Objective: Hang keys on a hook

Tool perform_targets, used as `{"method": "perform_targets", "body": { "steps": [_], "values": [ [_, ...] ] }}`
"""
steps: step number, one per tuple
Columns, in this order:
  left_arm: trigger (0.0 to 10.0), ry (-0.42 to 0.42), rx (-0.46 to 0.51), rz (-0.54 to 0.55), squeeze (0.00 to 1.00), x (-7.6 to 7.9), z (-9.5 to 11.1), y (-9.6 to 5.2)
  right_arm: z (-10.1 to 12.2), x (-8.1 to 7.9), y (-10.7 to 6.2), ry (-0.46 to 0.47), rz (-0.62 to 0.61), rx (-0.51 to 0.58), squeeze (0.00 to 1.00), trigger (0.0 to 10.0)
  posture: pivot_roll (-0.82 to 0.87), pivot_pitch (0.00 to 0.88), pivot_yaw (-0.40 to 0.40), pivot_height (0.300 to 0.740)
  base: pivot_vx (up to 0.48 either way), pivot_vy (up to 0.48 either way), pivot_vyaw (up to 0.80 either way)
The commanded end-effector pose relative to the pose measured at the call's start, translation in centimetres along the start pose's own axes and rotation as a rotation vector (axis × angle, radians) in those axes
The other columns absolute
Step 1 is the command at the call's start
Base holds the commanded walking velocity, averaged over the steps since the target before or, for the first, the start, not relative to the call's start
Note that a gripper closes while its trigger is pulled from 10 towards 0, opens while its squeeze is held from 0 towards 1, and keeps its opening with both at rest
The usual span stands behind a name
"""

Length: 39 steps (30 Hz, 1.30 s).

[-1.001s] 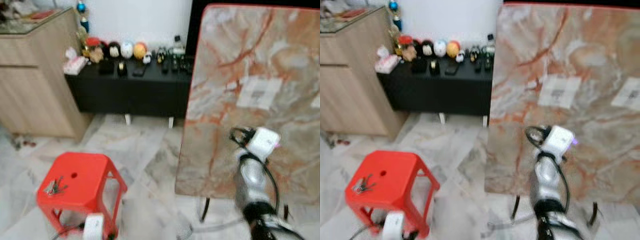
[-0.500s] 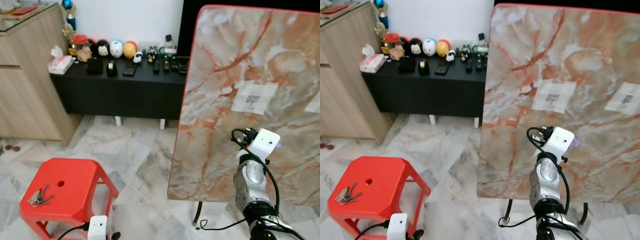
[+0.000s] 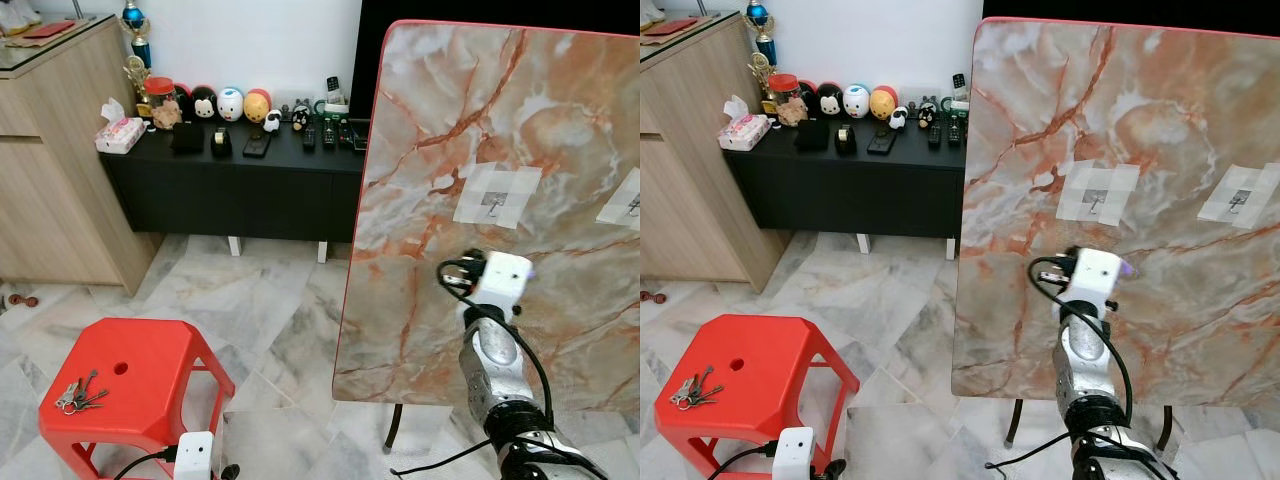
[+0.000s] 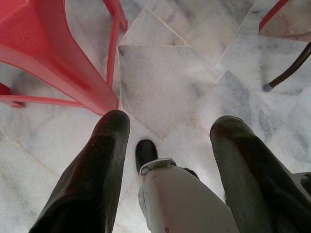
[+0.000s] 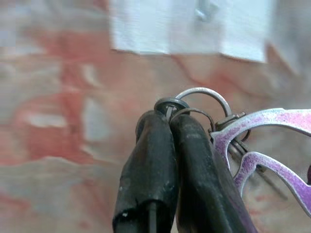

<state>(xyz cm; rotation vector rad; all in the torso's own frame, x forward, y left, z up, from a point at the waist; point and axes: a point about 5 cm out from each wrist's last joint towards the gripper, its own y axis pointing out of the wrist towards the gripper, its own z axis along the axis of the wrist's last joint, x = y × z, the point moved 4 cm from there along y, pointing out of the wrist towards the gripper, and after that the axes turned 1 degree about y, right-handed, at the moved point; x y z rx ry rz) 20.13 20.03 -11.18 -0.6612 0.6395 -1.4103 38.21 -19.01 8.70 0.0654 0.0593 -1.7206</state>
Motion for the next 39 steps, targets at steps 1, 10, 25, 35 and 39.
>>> {"method": "perform_targets", "body": {
  "steps": [1,10,25,35,39],
  "values": [
    [10.0,-0.011,-0.031,0.004,0.0,-0.1,-0.9,-0.2,1.9,-0.2,0.7,-0.027,0.022,0.061,0.0,10.0,0.01,0.0,-0.077,0.74,0.0,0.0,0.0],
    [10.0,0.01,-0.035,-0.003,0.0,0.0,-0.9,-0.2,2.3,1.5,0.4,0.002,-0.108,0.088,0.0,10.0,0.02,0.0,-0.077,0.74,0.0,0.0,0.0],
    [10.0,0.014,-0.03,-0.013,0.0,0.3,-0.7,-0.1,3.0,0.5,0.9,0.024,-0.036,0.095,0.0,10.0,0.02,0.0,-0.075,0.74,0.0,0.0,0.0],
    [10.0,0.016,-0.024,-0.01,0.0,0.2,-0.5,-0.1,3.8,0.6,1.2,0.025,-0.033,0.122,0.0,10.0,0.02,0.0,-0.075,0.74,0.0,0.0,0.0],
    [10.0,0.017,-0.022,-0.01,0.0,0.3,-0.4,0.0,4.3,0.6,1.3,0.03,-0.029,0.141,0.0,10.0,0.02,0.0,-0.076,0.74,0.0,0.0,0.0]
  ]
}}
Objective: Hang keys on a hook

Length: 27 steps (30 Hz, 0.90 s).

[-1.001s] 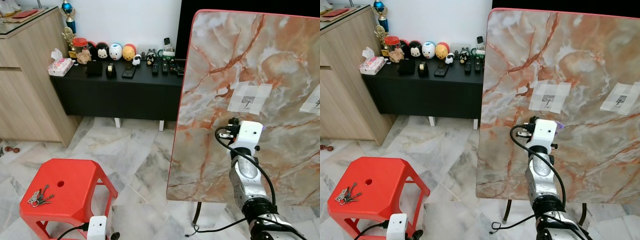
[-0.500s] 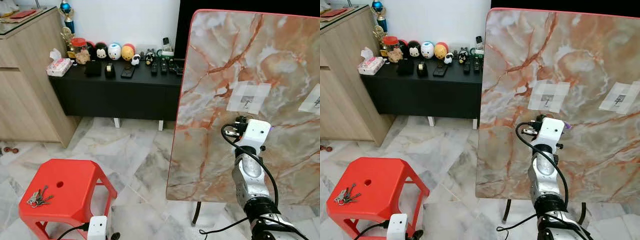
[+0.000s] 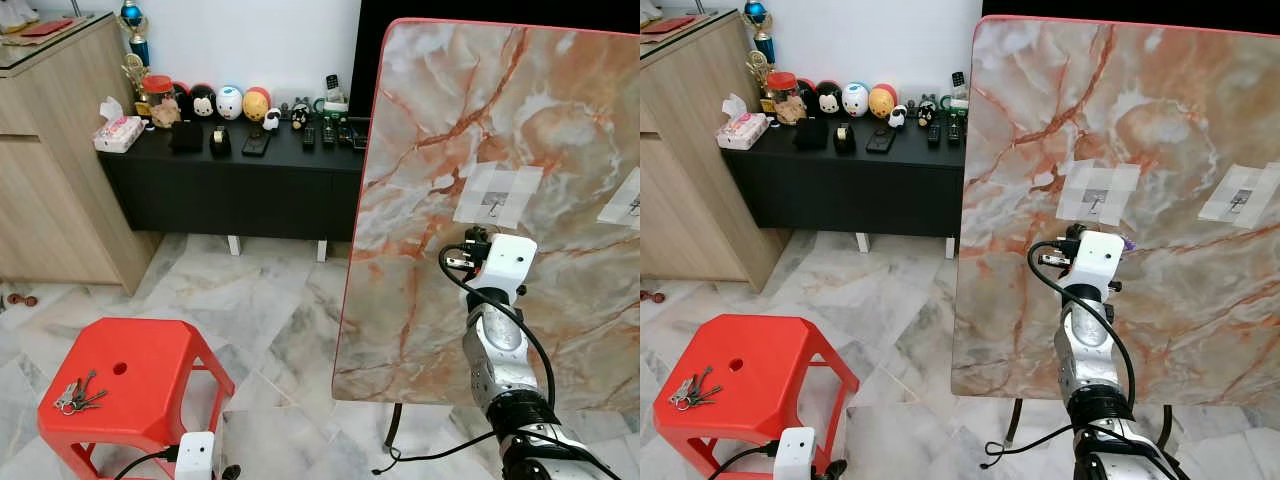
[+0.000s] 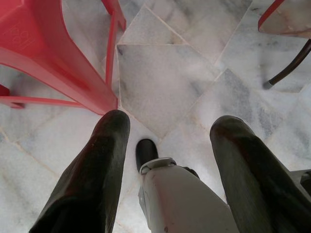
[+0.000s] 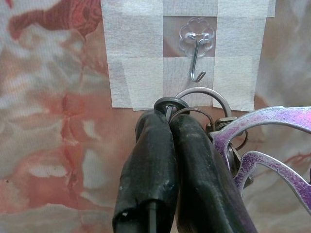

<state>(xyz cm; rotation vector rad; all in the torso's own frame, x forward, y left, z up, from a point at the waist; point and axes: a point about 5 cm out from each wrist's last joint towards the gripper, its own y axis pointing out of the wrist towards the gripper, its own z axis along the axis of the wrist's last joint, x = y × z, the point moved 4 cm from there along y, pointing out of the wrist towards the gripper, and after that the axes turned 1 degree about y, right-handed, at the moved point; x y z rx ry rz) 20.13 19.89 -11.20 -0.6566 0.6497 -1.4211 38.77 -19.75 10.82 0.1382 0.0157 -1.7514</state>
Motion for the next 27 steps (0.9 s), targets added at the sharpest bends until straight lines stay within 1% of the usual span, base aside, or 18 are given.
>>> {"method": "perform_targets", "body": {
  "steps": [1,14,19,27],
  "values": [
    [10.0,0.003,-0.019,-0.004,0.0,0.2,-0.4,0.0,2.1,0.1,0.8,0.008,0.001,0.069,0.0,10.0,0.02,0.0,-0.076,0.74,0.0,0.0,0.0],
    [10.0,0.005,-0.013,-0.004,0.0,0.2,-0.3,0.0,3.0,0.1,1.1,0.021,-0.002,0.094,0.0,10.0,0.02,0.0,-0.076,0.74,0.0,0.0,0.0],
    [10.0,0.005,-0.012,-0.004,0.0,0.2,-0.3,0.0,3.0,0.1,1.3,0.013,-0.005,0.084,0.0,10.0,0.02,0.0,-0.075,0.74,0.0,0.0,0.0],
    [10.0,0.004,-0.011,-0.001,0.0,0.2,-0.3,0.0,3.1,0.0,1.6,0.041,-0.004,0.072,0.0,10.0,0.02,0.0,-0.076,0.74,0.0,0.0,0.0]
  ]
}}
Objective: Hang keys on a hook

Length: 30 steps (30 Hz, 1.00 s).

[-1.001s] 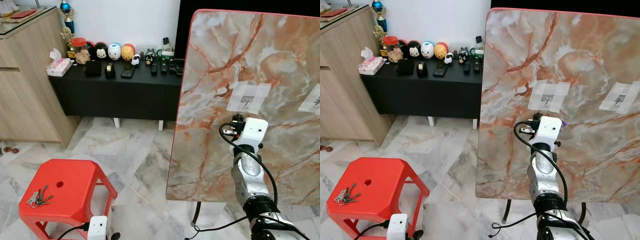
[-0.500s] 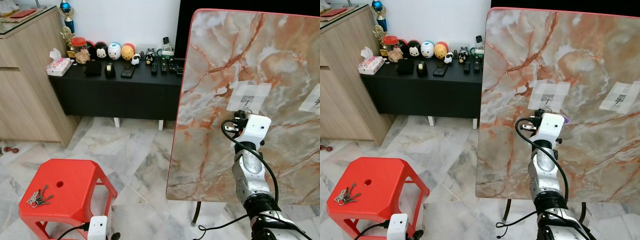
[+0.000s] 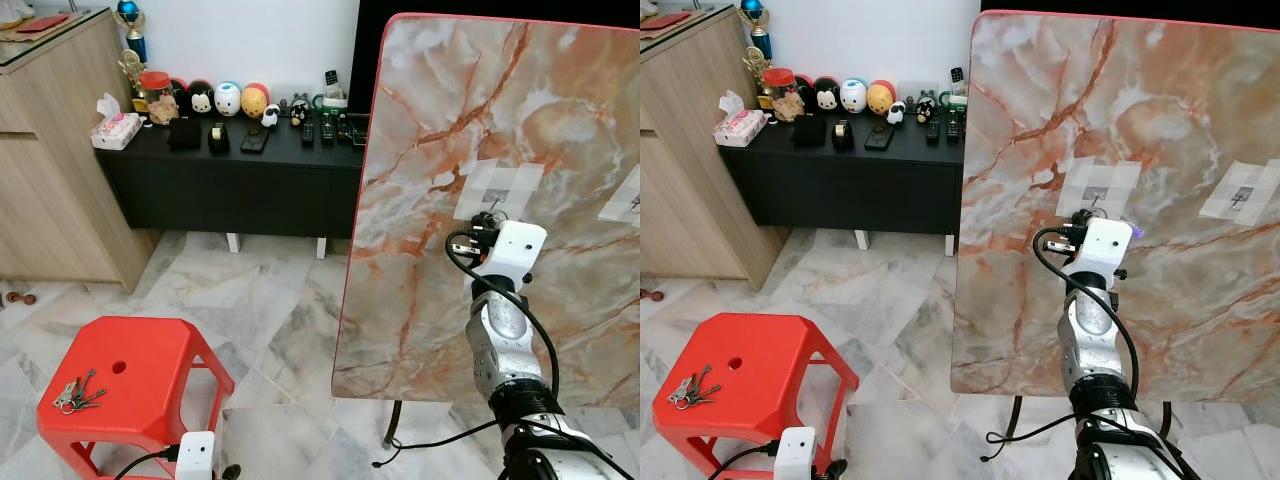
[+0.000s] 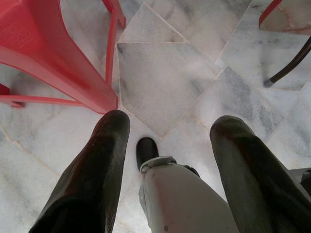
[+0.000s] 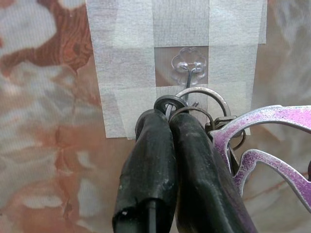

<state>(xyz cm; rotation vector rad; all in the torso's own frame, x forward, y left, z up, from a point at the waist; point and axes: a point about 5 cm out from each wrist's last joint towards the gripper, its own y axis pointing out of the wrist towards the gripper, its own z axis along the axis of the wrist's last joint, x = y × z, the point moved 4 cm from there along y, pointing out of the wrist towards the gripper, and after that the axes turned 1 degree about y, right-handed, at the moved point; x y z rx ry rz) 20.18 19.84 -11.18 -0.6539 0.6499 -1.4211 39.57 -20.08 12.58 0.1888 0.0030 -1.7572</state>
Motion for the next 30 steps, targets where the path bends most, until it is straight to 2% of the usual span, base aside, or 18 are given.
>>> {"method": "perform_targets", "body": {
  "steps": [1,11,22,30],
  "values": [
    [10.0,0.003,-0.013,-0.003,0.0,0.1,-0.3,0.0,1.4,0.0,0.7,0.017,0.003,0.033,0.0,10.0,0.02,0.0,-0.076,0.74,0.0,0.0,0.0],
    [10.0,0.005,-0.013,-0.001,0.0,0.1,-0.3,0.0,1.0,0.0,0.8,0.044,0.004,-0.01,0.0,10.0,0.02,0.0,-0.075,0.74,0.0,0.0,0.0],
    [10.0,0.005,-0.013,0.003,0.0,0.0,-0.3,0.0,1.4,-0.9,1.1,0.047,0.049,-0.009,0.0,10.0,0.02,0.0,-0.074,0.74,0.0,0.0,0.0],
    [10.0,0.006,-0.014,0.003,0.0,0.0,-0.3,0.0,1.3,-0.9,1.1,0.045,0.049,-0.023,0.0,10.0,0.02,0.0,-0.075,0.74,0.0,0.0,0.0]
  ]
}}
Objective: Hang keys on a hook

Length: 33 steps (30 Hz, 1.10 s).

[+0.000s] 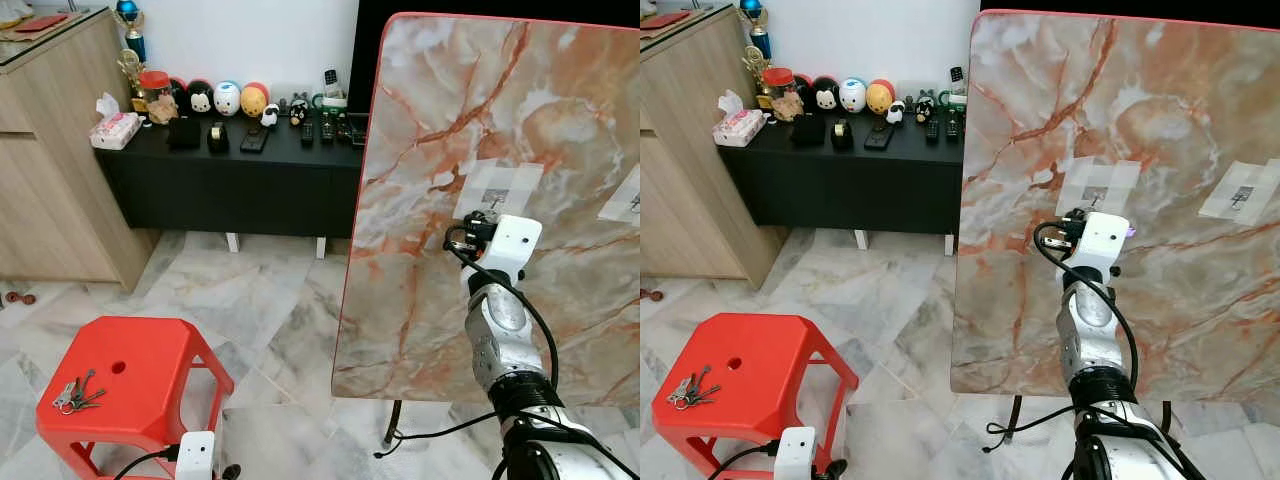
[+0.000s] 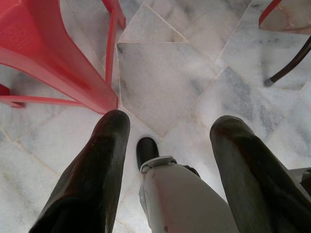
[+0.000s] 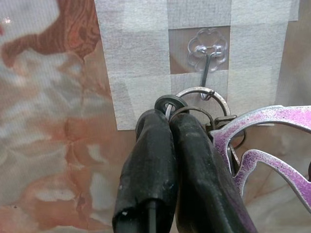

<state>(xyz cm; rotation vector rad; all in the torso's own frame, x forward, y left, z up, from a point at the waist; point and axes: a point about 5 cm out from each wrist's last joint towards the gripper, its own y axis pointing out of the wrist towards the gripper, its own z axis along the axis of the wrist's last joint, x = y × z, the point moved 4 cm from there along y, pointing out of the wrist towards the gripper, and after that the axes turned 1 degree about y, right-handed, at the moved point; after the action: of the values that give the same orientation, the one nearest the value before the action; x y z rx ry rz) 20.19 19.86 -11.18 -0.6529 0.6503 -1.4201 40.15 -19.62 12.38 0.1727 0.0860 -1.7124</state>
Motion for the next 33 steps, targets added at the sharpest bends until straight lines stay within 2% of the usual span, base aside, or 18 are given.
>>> {"method": "perform_targets", "body": {
  "steps": [1,11,12,13,14,16,17,25,33],
  "values": [
    [10.0,0.005,-0.014,0.001,0.0,0.0,-0.3,0.0,1.6,-0.4,0.6,0.005,0.011,0.043,0.0,10.0,0.02,0.0,-0.075,0.74,0.0,0.0,0.0],
    [10.0,0.005,-0.016,0.002,0.0,0.0,-0.3,0.0,1.6,-0.4,0.6,0.019,0.013,0.037,0.0,10.0,0.02,0.0,-0.076,0.74,0.0,0.0,0.0],
    [10.0,0.005,-0.016,0.002,0.0,0.0,-0.3,0.0,1.6,-0.4,0.6,0.02,0.014,0.037,0.2,10.0,0.02,0.0,-0.076,0.74,0.0,0.0,0.0],
    [10.0,0.005,-0.017,0.002,0.0,0.0,-0.3,0.0,1.6,-0.5,0.6,0.022,0.017,0.039,0.55,10.0,0.02,0.0,-0.076,0.74,0.0,0.0,0.0],
    [10.0,0.005,-0.017,0.002,0.0,0.0,-0.3,0.0,1.7,-0.5,0.6,0.025,0.019,0.041,0.82,10.0,0.02,0.0,-0.075,0.74,0.0,0.0,0.0],
    [10.0,0.005,-0.017,0.002,0.0,0.0,-0.3,0.0,1.7,-0.5,0.6,0.027,0.02,0.042,0.82,10.0,0.02,0.0,-0.075,0.74,0.0,0.0,0.0],
    [10.0,0.006,-0.017,0.001,0.0,0.0,-0.3,0.0,1.7,-0.5,0.6,0.031,0.021,0.044,1.0,10.0,0.02,0.0,-0.075,0.74,0.0,0.0,0.0],
    [10.0,0.006,-0.019,0.001,0.0,0.0,-0.4,0.0,1.1,-1.1,-0.5,0.035,0.045,0.055,1.0,10.0,0.02,0.0,-0.075,0.74,0.0,0.0,0.0],
    [10.0,0.006,-0.022,-0.002,0.0,0.0,-0.4,0.0,-1.8,-1.1,-3.1,-0.01,0.098,-0.024,1.0,10.0,0.02,0.0,-0.076,0.74,0.0,0.0,0.0]
  ]
}}
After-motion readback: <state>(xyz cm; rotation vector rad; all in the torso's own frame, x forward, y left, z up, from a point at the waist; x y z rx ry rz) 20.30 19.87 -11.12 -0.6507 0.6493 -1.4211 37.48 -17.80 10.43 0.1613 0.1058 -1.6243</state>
